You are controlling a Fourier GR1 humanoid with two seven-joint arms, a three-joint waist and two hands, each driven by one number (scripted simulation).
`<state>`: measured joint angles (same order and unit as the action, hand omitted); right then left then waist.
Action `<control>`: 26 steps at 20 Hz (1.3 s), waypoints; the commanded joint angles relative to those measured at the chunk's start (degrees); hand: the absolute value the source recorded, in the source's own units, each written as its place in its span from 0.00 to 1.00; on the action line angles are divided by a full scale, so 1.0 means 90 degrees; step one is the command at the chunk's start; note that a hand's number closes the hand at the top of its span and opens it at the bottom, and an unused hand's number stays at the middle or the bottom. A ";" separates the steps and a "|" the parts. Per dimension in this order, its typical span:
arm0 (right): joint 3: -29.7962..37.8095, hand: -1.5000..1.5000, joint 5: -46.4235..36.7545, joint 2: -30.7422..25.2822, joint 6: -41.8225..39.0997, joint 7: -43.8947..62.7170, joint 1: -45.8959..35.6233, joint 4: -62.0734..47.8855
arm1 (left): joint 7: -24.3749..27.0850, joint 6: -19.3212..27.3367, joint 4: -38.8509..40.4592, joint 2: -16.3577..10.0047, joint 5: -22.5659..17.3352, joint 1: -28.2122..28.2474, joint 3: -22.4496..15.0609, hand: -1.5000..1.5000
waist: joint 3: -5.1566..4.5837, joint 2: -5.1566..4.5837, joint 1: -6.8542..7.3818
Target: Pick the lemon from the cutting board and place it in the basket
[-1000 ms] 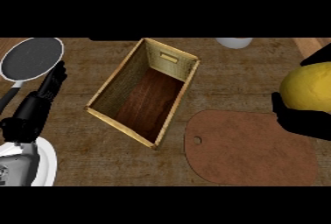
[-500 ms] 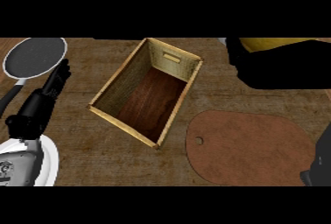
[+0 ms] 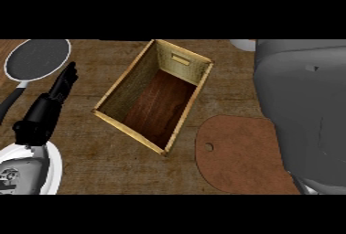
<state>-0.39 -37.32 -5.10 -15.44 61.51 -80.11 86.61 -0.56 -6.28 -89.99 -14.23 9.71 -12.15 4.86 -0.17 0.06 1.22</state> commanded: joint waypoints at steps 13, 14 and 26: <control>-0.0258 1.00 -0.0007 0.0563 -0.0608 0.1038 -0.1185 -0.3084 | 0.0065 -0.0017 0.0115 -0.0007 -0.0014 0.0038 0.0114 0.50 | 0.0004 0.0021 -0.0091; -0.0110 1.00 0.0045 0.0322 -0.0785 0.0778 -0.1185 -0.3336 | 0.0022 -0.0193 -0.0057 -0.0202 -0.0136 0.0036 0.0225 0.50 | 0.0007 0.0014 -0.0053; -0.0235 0.00 0.0597 0.0559 -0.0976 0.0387 -0.1039 -0.3771 | -0.0040 -0.0133 0.0128 -0.0031 -0.0152 -0.0087 0.0228 0.50 | 0.0013 0.0001 -0.0085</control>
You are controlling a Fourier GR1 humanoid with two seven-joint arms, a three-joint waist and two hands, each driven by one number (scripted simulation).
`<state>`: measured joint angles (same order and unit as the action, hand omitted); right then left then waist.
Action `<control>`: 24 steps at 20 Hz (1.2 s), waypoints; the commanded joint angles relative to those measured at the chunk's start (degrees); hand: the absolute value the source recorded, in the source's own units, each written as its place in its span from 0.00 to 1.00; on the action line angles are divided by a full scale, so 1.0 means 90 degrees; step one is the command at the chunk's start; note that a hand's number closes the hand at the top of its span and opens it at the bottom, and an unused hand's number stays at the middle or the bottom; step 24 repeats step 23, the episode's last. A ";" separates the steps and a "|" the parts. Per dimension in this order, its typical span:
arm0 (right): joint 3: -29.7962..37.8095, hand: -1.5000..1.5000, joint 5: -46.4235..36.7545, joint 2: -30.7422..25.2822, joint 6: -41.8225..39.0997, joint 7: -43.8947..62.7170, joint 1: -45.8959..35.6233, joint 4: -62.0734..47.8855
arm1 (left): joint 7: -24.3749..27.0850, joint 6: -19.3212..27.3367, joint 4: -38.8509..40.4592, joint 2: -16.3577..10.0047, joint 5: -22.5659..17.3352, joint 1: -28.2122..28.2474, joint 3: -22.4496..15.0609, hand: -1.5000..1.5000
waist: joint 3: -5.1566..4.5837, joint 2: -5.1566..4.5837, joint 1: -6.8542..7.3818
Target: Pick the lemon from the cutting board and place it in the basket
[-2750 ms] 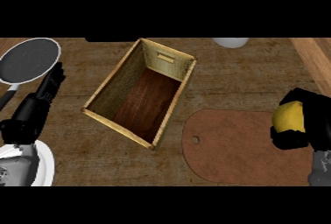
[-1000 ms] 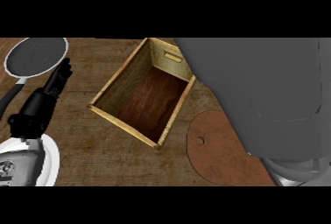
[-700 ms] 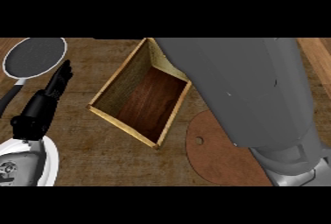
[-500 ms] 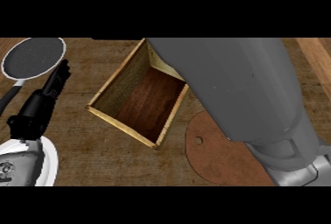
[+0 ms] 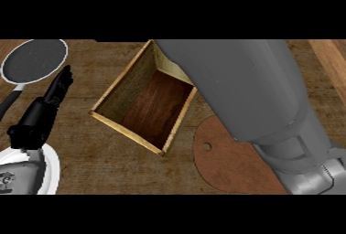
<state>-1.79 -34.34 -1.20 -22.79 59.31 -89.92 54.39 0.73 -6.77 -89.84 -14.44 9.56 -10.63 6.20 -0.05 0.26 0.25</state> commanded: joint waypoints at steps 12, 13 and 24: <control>0.0895 0.00 -0.0539 0.0077 0.2692 0.0606 0.0233 0.0956 | -0.0168 -0.0112 -0.0141 -0.0057 -0.0110 -0.0060 0.0107 0.50 | 0.0008 0.0011 -0.0005; 0.1071 0.00 -0.0580 -0.0119 0.2811 0.0603 0.0284 0.1073 | -0.0061 -0.0046 0.0052 -0.0044 -0.0018 -0.0035 0.0108 0.50 | 0.0007 0.0000 -0.0074; 0.1904 0.00 -0.1059 -0.1079 0.3025 0.0819 0.1446 0.2795 | -0.0151 -0.0014 -0.0087 -0.0018 -0.0039 0.0023 0.0159 0.50 | 0.0015 0.0050 -0.0209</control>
